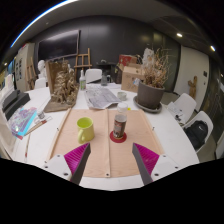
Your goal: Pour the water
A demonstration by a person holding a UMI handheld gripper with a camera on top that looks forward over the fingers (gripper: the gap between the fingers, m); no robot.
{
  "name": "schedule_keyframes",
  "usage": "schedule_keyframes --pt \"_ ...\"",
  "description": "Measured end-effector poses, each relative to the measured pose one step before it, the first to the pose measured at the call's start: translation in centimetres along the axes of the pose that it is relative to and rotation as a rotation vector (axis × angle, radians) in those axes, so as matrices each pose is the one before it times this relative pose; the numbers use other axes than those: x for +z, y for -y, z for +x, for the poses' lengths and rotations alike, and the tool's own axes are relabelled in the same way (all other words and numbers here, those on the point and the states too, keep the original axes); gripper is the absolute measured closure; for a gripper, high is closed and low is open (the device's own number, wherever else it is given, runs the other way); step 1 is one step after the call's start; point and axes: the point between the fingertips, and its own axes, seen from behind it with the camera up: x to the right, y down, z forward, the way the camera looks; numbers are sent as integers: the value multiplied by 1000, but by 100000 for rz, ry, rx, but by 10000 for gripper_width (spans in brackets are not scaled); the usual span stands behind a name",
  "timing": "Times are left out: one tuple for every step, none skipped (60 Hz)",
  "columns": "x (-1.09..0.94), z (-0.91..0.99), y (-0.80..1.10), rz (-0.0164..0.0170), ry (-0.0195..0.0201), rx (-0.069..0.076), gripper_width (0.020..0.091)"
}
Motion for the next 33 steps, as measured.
schedule_keyframes --pt "-778 -123 164 -6 -329 -266 245" --pt "-827 -227 210 84 -282 -332 246" --pt "-513 -445 -135 720 -292 -404 246" --pt "-548 -265 71 606 -194 -487 244" --pt "-500 -211 84 547 -318 -419 245" --pt "-468 -192 56 423 -440 -225 247" --pt "-444 -191 32 310 -359 -214 247" --pt "-365 -60 340 -18 -149 -317 245" --pt "-390 -172 39 357 -214 -286 245" --pt "-450 -267 -38 363 -331 -182 246" --pt "-328 -163 22 250 -329 -66 245" --pt "-324 -162 -6 43 -257 156 246" --pt "-243 -186 -24 -11 4 341 246" --pt "-225 -207 -43 -64 190 355 245" --pt "-191 -212 -14 -52 256 291 245" --pt "-148 -182 0 -30 272 152 245" --pt "-166 -149 -10 -37 265 102 244" --pt "-138 -155 -13 -74 250 51 244" --pt "-25 -57 -70 -97 200 -45 243" --pt "-133 -56 -25 -196 148 -50 245" --pt "-120 -47 -49 -232 35 -78 245" --pt "-103 -30 -49 -166 -43 -160 245" --pt "-77 16 -24 -13 -212 -322 246" --pt "-76 45 3 98 -426 -487 245" --pt "-34 69 -18 123 -474 -609 245" --pt "-9 8 -20 81 -373 -609 245" --pt "-12 -46 -20 6 -98 -454 245" --pt "-11 -72 -37 -101 69 -394 246" --pt "-22 -83 -18 -165 130 -290 245" --pt "180 -193 -108 5 162 -110 247" --pt "-16 -64 10 -101 279 -26 247" --pt "-29 -92 -13 -126 289 -12 247" --pt "-8 -50 -30 -146 230 -92 247"
